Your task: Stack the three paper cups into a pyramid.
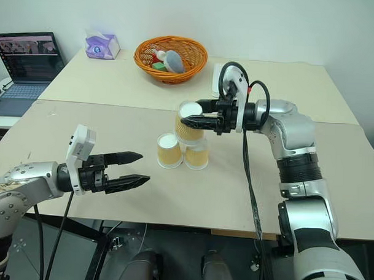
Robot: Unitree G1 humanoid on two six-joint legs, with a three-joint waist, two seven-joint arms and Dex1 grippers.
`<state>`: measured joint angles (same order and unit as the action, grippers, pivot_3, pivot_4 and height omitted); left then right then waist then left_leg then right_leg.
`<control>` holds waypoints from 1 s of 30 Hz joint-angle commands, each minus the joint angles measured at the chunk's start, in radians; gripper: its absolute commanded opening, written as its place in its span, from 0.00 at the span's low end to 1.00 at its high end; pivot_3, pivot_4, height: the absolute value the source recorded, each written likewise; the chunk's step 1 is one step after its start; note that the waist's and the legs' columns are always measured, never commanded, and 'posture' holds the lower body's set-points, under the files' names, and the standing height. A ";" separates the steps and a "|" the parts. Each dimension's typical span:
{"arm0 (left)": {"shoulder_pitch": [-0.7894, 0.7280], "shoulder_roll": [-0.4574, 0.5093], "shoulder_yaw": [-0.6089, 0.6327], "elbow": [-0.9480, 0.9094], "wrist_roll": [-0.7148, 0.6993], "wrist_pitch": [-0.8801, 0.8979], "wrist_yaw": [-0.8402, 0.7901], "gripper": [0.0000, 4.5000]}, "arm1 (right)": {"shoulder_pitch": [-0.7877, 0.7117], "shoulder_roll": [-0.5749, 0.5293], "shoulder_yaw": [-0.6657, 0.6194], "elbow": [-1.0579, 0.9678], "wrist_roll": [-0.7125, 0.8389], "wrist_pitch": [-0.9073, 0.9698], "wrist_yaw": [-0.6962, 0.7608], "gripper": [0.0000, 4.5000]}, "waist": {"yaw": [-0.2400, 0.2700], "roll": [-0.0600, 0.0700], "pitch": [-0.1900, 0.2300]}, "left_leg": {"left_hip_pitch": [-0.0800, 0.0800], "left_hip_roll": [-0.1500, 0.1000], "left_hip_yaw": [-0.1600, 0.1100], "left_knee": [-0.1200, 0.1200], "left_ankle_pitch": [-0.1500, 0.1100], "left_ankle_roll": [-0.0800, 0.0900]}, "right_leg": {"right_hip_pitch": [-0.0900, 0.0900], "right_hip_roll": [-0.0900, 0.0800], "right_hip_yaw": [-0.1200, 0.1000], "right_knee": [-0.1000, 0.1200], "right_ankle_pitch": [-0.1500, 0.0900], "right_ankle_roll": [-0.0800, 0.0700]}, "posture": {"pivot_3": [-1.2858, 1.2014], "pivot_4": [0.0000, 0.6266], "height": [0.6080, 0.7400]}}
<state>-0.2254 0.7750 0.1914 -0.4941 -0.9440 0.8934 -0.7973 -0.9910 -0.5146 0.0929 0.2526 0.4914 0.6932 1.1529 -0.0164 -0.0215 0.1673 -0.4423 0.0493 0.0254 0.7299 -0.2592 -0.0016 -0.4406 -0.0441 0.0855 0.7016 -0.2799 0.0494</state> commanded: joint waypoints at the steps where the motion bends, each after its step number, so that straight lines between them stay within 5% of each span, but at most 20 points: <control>1: -0.019 -0.004 -0.002 -0.006 0.003 -0.023 -0.004 1.00 | -0.010 0.010 -0.034 -0.059 0.035 0.033 -0.011 0.62 | -0.001 0.000 0.000 | 0.000 0.000 0.000 0.000 0.000 0.000 | 0.000 0.000 0.000 0.000 0.000 0.000 | 0.52 0.24 0.50; 15: -0.046 -0.022 -0.018 0.006 0.005 -0.019 0.005 1.00 | 0.003 0.032 -0.022 -0.046 0.009 0.014 -0.018 0.62 | -0.001 0.000 0.000 | 0.000 0.000 0.000 0.000 0.000 0.000 | 0.000 0.000 0.000 0.000 0.000 0.000 | 0.52 0.24 0.50; 17: -0.045 -0.025 -0.016 0.005 0.005 -0.020 0.005 1.00 | 0.012 0.031 -0.020 -0.039 0.002 0.003 -0.015 0.83 | -0.001 0.000 0.000 | 0.000 0.000 0.000 0.000 0.000 0.000 | 0.000 0.000 0.000 0.000 0.000 0.000 | 0.52 0.24 0.50; 20: -0.046 -0.029 -0.017 0.006 0.005 -0.020 0.009 1.00 | 0.023 0.031 -0.016 -0.022 -0.018 -0.018 -0.026 0.99 | -0.001 0.000 0.000 | 0.000 0.000 0.000 0.000 0.000 0.000 | 0.000 0.000 0.000 0.000 0.000 0.000 | 0.52 0.24 0.50; 30: -0.068 -0.044 -0.028 0.028 0.004 -0.021 -0.005 1.00 | 0.043 0.013 -0.070 -0.020 -0.005 -0.015 -0.038 0.99 | 0.000 0.000 0.000 | 0.000 0.000 0.000 0.000 0.000 0.000 | 0.000 0.000 0.000 0.000 0.000 0.000 | 0.52 0.24 0.50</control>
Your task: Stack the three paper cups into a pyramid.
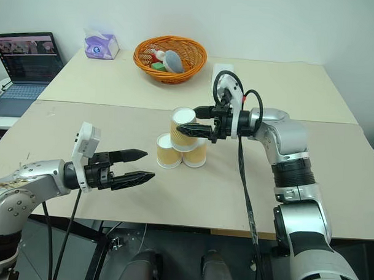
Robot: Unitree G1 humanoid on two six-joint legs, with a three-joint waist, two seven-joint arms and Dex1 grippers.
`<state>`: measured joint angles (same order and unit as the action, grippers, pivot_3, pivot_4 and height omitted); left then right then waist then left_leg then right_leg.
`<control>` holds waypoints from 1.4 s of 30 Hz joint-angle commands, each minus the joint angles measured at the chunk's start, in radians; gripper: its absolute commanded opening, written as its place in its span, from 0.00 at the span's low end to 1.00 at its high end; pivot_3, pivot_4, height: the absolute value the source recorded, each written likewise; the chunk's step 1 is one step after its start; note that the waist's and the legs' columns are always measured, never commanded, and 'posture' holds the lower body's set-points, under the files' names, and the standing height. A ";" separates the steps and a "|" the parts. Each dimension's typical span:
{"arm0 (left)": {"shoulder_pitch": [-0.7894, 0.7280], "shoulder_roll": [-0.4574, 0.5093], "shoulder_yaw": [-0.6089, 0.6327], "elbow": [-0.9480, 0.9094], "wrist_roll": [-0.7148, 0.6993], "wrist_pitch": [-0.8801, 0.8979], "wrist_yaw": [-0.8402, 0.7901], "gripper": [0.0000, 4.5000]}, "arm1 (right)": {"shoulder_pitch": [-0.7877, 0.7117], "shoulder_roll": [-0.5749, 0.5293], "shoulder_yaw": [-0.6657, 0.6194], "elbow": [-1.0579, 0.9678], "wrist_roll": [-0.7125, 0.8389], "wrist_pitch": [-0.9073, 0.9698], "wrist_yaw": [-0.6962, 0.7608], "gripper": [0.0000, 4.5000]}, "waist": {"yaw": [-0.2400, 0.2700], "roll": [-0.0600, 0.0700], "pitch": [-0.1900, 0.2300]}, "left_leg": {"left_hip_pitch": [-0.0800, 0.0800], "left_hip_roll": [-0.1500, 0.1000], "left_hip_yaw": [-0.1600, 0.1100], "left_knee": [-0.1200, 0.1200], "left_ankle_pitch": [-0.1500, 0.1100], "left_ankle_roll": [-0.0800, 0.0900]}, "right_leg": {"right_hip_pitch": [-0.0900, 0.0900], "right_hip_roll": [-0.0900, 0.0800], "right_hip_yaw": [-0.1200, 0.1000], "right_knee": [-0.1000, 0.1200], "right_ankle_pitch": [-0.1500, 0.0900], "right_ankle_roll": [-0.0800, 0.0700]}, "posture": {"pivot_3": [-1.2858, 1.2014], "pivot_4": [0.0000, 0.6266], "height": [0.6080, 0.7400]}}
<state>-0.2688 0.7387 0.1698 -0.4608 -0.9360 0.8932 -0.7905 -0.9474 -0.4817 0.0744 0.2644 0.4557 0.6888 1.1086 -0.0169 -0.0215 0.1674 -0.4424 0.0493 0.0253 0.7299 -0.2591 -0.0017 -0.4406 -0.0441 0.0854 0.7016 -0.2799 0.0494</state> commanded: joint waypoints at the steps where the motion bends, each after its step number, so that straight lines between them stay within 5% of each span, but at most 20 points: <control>1: -0.031 -0.011 -0.012 0.000 -0.003 -0.022 -0.016 1.00 | 0.000 -0.026 -0.066 -0.041 0.041 -0.001 0.008 0.99 | 0.001 0.000 0.000 | 0.000 0.000 0.000 0.000 0.000 0.000 | 0.000 0.000 0.000 0.000 0.000 0.000 | 0.52 0.24 0.50; 17: -0.154 -0.062 -0.091 0.135 0.040 -0.035 -0.108 1.00 | 0.141 -0.239 -0.400 -0.236 0.333 0.178 -0.013 0.99 | 0.002 0.000 0.000 | 0.000 0.000 0.000 0.000 0.000 0.000 | 0.001 0.000 0.000 -0.001 0.000 0.000 | 0.52 0.24 0.50; 29: -0.181 -0.044 -0.093 0.143 0.062 -0.027 -0.140 1.00 | 0.352 -0.243 -0.456 -0.357 0.372 0.139 -0.133 0.99 | 0.001 -0.001 0.000 | 0.000 0.000 0.000 0.000 0.000 0.000 | 0.001 0.000 0.000 -0.001 0.000 0.000 | 0.52 0.24 0.50; 39: 0.038 -0.086 0.244 0.054 -0.058 -0.029 0.093 1.00 | 0.642 -0.190 -0.625 -0.385 0.275 -0.042 -0.350 0.99 | 0.002 -0.001 0.000 | 0.001 0.000 0.000 0.000 0.000 0.000 | 0.002 0.000 0.000 -0.001 0.000 0.000 | 0.52 0.24 0.50; 42: 0.075 -0.156 0.299 0.104 -0.031 -0.064 0.207 1.00 | 0.685 -0.118 -0.637 -0.312 0.141 -0.205 -0.494 0.99 | 0.002 -0.001 -0.001 | 0.002 0.000 0.000 0.001 0.000 0.000 | 0.003 0.000 0.000 0.000 0.000 0.000 | 0.52 0.24 0.50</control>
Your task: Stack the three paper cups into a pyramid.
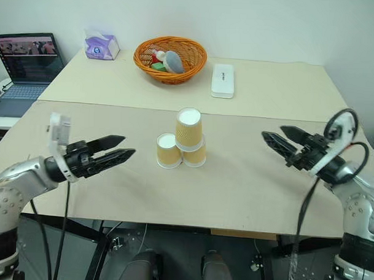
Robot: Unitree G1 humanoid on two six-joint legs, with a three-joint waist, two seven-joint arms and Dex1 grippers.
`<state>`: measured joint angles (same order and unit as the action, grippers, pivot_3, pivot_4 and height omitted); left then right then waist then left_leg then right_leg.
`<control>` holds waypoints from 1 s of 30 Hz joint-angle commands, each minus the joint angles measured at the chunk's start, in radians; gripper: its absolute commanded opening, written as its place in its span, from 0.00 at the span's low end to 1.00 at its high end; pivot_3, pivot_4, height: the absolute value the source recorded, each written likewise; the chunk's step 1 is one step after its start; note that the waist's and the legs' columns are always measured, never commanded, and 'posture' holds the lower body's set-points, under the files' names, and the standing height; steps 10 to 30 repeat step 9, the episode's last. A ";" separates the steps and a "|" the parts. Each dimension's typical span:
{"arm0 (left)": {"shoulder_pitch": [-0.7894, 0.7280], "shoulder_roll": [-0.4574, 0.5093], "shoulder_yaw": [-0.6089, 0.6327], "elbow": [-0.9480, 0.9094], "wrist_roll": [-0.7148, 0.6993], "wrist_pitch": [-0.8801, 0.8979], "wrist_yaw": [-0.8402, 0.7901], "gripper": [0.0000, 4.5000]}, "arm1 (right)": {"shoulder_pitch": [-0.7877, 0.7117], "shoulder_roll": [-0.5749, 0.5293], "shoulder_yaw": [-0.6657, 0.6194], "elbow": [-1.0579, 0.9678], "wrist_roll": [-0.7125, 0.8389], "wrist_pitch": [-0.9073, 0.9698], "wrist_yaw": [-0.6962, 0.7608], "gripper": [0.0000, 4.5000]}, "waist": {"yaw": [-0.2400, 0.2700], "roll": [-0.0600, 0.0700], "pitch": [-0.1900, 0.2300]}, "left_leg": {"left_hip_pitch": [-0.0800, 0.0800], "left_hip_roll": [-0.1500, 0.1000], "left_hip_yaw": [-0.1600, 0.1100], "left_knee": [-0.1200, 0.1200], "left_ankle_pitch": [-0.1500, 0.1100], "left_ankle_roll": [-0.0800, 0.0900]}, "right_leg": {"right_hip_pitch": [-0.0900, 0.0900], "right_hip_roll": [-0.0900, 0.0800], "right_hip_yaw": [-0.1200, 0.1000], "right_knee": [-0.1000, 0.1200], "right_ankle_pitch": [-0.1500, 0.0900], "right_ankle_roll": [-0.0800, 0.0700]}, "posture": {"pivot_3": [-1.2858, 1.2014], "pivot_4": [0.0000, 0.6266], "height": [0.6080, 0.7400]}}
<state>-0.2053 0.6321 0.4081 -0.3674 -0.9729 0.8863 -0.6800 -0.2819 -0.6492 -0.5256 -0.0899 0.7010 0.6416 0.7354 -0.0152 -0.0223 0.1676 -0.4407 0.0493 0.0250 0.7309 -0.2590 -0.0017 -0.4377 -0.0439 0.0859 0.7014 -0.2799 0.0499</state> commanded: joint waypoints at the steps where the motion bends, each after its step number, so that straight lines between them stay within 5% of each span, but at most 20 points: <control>1: 0.020 -0.072 0.064 0.030 0.041 -0.088 0.128 1.00 | 0.020 0.078 -0.034 0.073 -0.125 -0.167 -0.173 0.99 | 0.000 -0.001 -0.001 | 0.002 0.000 0.000 0.000 0.000 0.000 | 0.002 0.000 0.000 0.000 0.000 0.000 | 0.52 0.24 0.50; 9: 0.027 -0.214 0.064 0.144 0.213 -0.264 0.327 1.00 | 0.047 0.240 0.049 0.087 -0.254 -0.304 -0.355 0.99 | -0.004 -0.001 -0.002 | 0.000 0.000 0.001 -0.001 0.000 0.000 | -0.002 0.000 0.002 0.001 0.000 0.000 | 0.52 0.24 0.50; 30: 0.027 -0.214 0.064 0.144 0.213 -0.264 0.327 1.00 | 0.047 0.240 0.049 0.087 -0.254 -0.304 -0.355 0.99 | -0.004 -0.001 -0.002 | 0.000 0.000 0.001 -0.001 0.000 0.000 | -0.002 0.000 0.002 0.001 0.000 0.000 | 0.52 0.24 0.50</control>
